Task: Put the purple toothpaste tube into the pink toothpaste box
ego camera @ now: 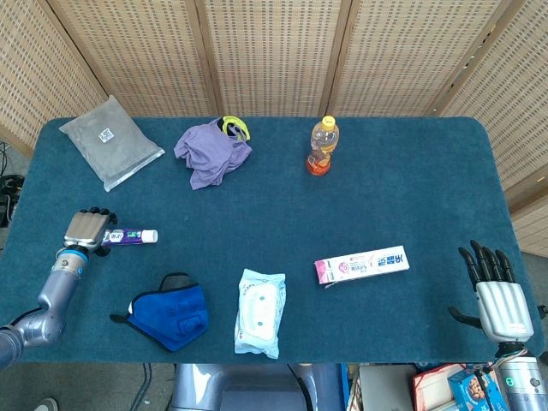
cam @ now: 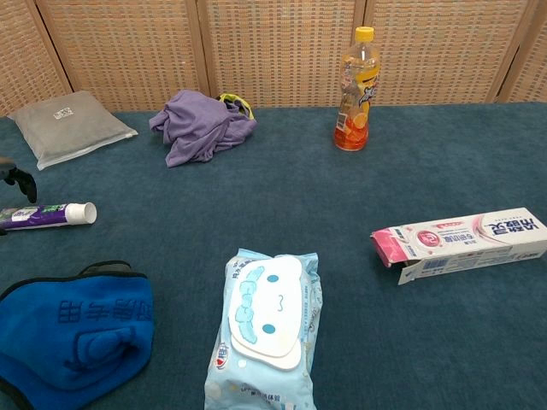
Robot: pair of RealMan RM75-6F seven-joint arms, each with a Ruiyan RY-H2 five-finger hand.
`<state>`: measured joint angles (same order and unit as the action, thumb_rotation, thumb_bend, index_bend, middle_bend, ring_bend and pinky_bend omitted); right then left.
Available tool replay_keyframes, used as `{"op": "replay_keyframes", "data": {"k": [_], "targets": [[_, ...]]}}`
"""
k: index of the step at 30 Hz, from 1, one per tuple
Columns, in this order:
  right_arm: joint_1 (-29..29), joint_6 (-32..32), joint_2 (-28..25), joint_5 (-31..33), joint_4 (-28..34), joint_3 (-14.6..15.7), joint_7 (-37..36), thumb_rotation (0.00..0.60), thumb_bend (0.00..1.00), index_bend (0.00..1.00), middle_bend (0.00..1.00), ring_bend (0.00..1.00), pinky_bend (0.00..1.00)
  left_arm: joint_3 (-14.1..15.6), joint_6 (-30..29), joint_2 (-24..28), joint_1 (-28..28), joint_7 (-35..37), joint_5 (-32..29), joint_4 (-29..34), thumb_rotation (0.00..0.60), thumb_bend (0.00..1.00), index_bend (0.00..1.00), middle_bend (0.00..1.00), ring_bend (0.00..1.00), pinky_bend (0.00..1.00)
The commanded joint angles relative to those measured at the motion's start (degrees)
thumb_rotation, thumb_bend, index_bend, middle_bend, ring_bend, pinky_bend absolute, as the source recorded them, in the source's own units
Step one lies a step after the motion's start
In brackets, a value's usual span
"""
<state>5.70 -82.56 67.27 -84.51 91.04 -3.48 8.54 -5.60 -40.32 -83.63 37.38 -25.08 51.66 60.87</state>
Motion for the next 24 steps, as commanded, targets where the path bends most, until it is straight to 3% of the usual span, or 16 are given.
{"op": "replay_keyframes", "data": {"k": [1, 19, 24], "targets": [[0.0, 0.0, 0.1, 0.1, 0.0, 0.0, 0.0, 0.600, 0.15, 0.00, 0.00, 0.00, 0.00, 0.1, -0.2, -0.4, 0.2, 0.1, 0.2, -0.3, 0.600, 0.26, 0.31, 0.24, 0.17, 0.24], [-0.1, -0.6, 0.3, -0.5, -0.3, -0.1, -0.7, 0.600, 0.15, 0.00, 0.00, 0.00, 0.00, 0.8, -0.5, -2.6, 1.1, -0.9, -0.6, -1.8, 0.600, 0.26, 0.36, 0.27, 0.20, 0.26], [0.0, -0.7, 0.4, -0.6, -0.5, -0.1, -0.7, 0.600, 0.15, 0.00, 0.00, 0.00, 0.00, 0.7, -1.3, -3.2, 1.0, -0.1, 0.0, -2.4, 0.600, 0.26, 0.53, 0.42, 0.33, 0.35]]}}
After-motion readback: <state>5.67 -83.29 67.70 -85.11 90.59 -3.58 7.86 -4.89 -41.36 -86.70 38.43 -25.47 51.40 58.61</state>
